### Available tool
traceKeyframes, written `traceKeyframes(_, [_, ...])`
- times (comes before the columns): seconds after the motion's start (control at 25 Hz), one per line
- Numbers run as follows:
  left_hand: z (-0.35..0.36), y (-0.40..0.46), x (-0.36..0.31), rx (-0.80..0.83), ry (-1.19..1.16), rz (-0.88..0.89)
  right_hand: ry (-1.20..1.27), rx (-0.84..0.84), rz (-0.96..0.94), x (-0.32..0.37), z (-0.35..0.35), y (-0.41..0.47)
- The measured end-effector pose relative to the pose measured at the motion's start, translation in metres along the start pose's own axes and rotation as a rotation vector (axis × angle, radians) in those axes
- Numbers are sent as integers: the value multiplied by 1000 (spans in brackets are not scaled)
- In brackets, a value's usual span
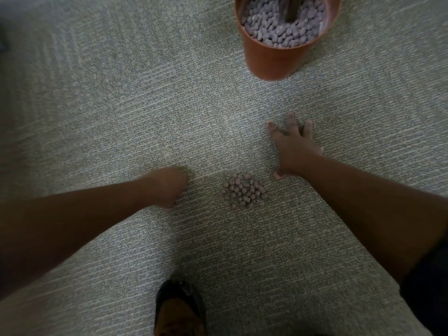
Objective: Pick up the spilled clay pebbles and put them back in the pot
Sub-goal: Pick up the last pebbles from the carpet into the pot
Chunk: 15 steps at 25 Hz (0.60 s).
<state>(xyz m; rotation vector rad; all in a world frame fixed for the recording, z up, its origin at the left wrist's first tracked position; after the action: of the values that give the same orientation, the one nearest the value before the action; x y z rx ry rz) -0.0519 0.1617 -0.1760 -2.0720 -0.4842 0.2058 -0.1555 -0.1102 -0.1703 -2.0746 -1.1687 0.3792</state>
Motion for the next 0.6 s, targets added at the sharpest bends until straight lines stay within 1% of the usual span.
traceKeyframes(0.04, [-5, 0, -5, -6, -44, 50, 1, 1, 0, 0, 0, -1])
traceKeyframes(0.08, [-15, 0, -12, -43, -168, 100, 0, 2, -1, 0, 0, -1])
traceKeyframes(0.16, [-48, 0, -26, -189, -535, 190, -1, 3, -4, 1, 0, -2])
traceKeyframes(0.2, [-64, -1, -35, -263, -669, 231, 0, 3, -4, 1, -1, -2])
traceKeyframes(0.28, [-82, 0, -52, -370, -801, 274, 1, 4, -3, 1, -2, -3])
traceKeyframes(0.36, [-93, 4, -65, -446, -827, 277, 2, 2, -2, 0, -2, -4])
traceKeyframes(0.44, [-101, 12, -73, -471, -806, 272, 1, -2, -3, 0, -2, -4])
traceKeyframes(0.6, [-100, 29, -88, -411, -597, 240, -4, -17, -4, -1, -2, -2])
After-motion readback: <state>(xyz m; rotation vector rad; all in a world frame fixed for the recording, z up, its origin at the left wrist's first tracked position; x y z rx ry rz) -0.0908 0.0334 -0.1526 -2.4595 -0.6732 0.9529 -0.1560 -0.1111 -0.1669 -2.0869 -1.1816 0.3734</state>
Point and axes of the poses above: each hand's wrist, its own y-axis towards the middle knuckle, its own z-axis out of the palm, x = y × z, the point moved 9 cm from there along y, towards the middle knuckle, and after that the axes turned 1 degree about -y, right-handed, at the moved point
